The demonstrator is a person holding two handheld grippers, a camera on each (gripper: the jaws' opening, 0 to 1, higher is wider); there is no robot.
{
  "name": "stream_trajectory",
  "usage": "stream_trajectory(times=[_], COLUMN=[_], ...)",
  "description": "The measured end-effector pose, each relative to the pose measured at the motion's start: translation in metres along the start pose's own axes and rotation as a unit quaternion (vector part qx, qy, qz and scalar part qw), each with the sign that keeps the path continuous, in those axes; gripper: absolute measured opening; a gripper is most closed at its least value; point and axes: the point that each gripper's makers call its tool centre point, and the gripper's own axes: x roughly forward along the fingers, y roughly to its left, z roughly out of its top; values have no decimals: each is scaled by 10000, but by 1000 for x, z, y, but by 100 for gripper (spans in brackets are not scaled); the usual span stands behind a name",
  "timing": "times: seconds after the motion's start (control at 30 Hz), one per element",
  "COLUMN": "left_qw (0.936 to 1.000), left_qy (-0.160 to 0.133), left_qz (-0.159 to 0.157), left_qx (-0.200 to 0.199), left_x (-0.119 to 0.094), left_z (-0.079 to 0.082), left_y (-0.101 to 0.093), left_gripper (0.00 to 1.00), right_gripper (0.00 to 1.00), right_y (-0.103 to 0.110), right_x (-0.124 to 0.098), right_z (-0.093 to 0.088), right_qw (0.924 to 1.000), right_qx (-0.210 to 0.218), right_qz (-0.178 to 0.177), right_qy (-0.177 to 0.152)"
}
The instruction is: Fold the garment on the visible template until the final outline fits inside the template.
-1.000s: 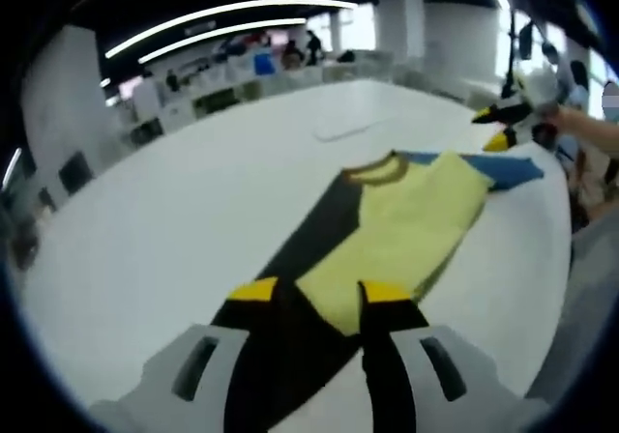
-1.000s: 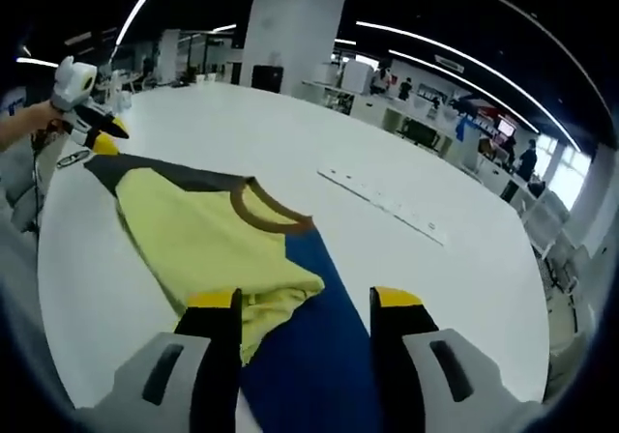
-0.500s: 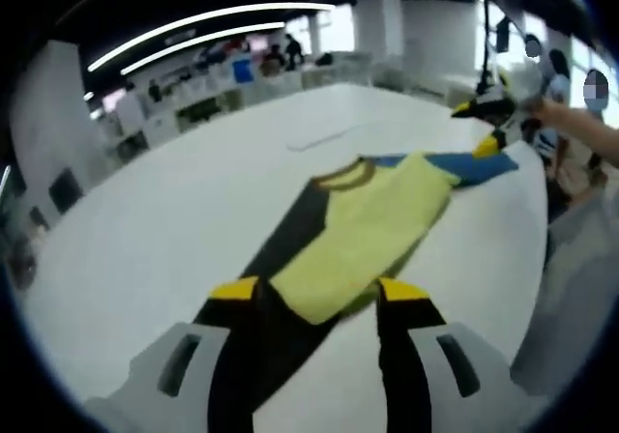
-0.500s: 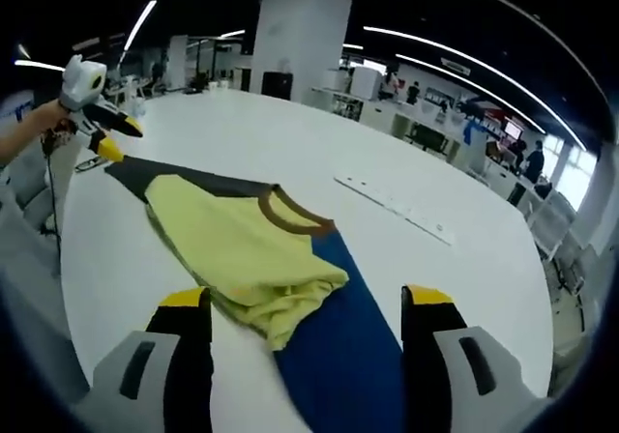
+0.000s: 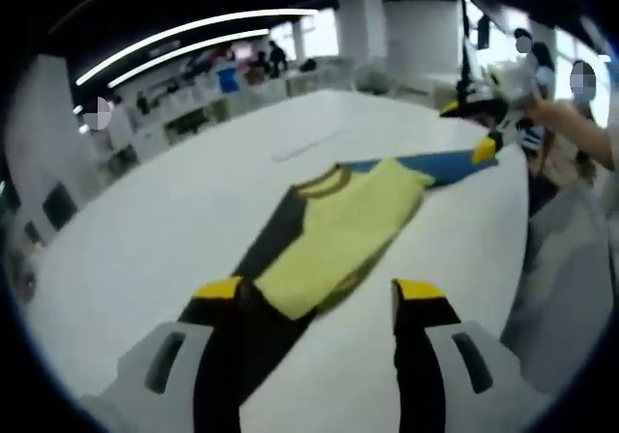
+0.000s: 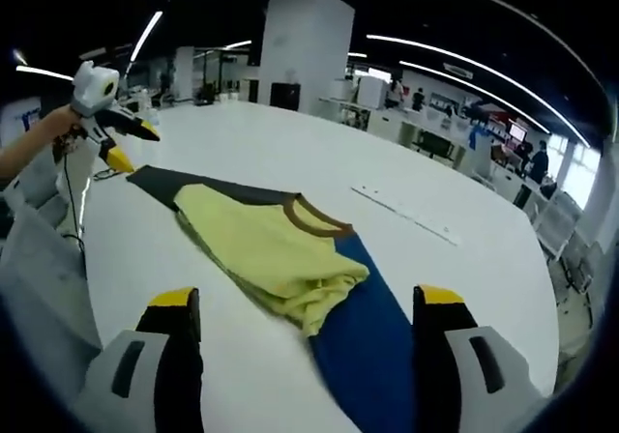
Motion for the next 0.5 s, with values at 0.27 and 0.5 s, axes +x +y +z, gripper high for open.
stream_trajectory(times=[0.27, 0.5], left_qw=[9999, 9995], left_qy=[4, -12], left_qz=[-123, -229], left_qx=[118, 215], left_x=[-12, -25], left_z=[2, 0], left_y=[-16, -32], left_gripper=[59, 61], right_gripper=[92, 93], right_y=[12, 30], right_x=[-17, -33], right_z=[8, 13], right_qw=[9998, 9994], right_qx=[-136, -173], right_qz=[24, 122], right_qy=[-133, -281])
